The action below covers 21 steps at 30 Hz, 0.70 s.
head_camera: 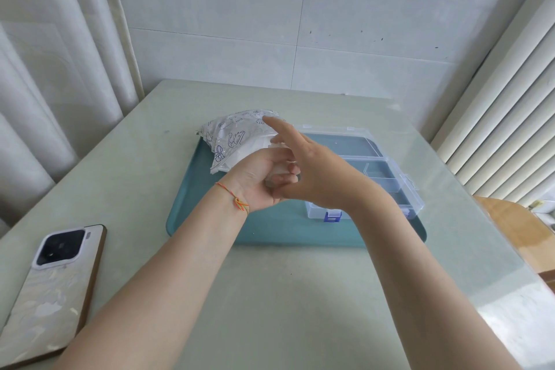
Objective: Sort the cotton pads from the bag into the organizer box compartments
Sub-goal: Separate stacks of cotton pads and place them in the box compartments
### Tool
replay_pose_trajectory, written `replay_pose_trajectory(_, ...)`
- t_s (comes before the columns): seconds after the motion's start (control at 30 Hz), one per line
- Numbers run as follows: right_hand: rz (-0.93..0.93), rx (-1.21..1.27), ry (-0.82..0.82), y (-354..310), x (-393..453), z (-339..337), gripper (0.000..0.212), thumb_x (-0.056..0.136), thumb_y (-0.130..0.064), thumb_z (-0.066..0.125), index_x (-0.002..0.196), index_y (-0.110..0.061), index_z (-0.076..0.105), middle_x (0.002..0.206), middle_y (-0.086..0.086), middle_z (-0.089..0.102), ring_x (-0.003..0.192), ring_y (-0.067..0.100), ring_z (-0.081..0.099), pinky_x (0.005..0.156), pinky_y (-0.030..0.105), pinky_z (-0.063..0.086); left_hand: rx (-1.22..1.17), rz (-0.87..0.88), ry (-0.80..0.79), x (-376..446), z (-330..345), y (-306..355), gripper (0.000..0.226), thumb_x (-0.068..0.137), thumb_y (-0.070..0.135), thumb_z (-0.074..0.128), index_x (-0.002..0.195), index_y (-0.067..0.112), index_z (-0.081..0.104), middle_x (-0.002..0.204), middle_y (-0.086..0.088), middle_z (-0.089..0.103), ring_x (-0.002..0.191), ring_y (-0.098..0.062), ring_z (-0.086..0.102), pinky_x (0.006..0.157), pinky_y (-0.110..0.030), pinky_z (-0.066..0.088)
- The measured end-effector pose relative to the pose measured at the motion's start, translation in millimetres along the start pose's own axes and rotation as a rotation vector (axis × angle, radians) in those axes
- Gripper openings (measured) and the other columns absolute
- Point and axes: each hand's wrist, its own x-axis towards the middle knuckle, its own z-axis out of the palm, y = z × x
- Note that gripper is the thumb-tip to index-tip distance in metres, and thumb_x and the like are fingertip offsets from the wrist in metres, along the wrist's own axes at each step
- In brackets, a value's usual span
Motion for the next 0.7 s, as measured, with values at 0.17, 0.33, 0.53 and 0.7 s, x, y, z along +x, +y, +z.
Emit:
replay_pose_trajectory(0.17, 0.014, -0.038, 0.010, -1.0, 0.7, 0.5, 0.092, 0.080, -0.014, 0.069, 0.154, -0.033, 0.018, 0.121, -0.014, 0.044, 0.091, 0.003, 0.041, 0.090, 0.031, 0.039, 0.093, 0.061, -0.047, -1.8, 3.4, -3.0, 0.025, 0.091, 0.001, 0.045, 0.086, 0.021, 0.060, 0.063, 0.006, 0.061, 0.062, -0.010, 0.061, 0.060, -0.022, 0.052)
replay_pose_trajectory(0.33, 0.007, 0.040, -0.035, 5.0, -2.3, -3.5, 0.096, 0.078, -0.021, 0.073, 0.151, -0.046, 0.016, 0.138, -0.012, 0.038, 0.115, 0.016, 0.049, 0.096, 0.033, 0.045, 0.125, 0.039, -0.067, -2.0, 3.2, -2.6, 0.008, 0.090, 0.013, 0.057, 0.094, 0.019, 0.062, 0.071, 0.002, 0.051, 0.062, -0.010, 0.055, 0.059, -0.021, 0.048)
replay_pose_trajectory(0.53, 0.185, 0.381, 0.221, 16.7, 6.0, -8.4, 0.033, 0.093, -0.029, 0.063, 0.125, -0.031, 0.057, 0.125, -0.009, 0.056, 0.111, 0.004, 0.057, 0.085, 0.017, 0.046, 0.364, 0.149, 0.039, 1.0, -1.7, -6.0, 0.040, 0.075, 0.005, 0.067, 0.113, 0.016, 0.061, 0.093, -0.006, 0.055, 0.074, -0.013, 0.056, 0.053, -0.018, 0.047)
replay_pose_trajectory(0.7, 0.225, 0.406, 0.231, 13.3, 10.5, 10.1, 0.027, 0.090, -0.039, 0.067, 0.114, -0.027, 0.065, 0.111, -0.012, 0.065, 0.092, 0.010, 0.064, 0.067, 0.008, 0.048, 0.604, 0.237, 0.016, 0.1, 8.3, -8.4, 0.032, 0.081, 0.004, 0.059, 0.097, 0.032, 0.062, 0.080, 0.011, 0.059, 0.072, -0.011, 0.051, 0.051, -0.018, 0.037)
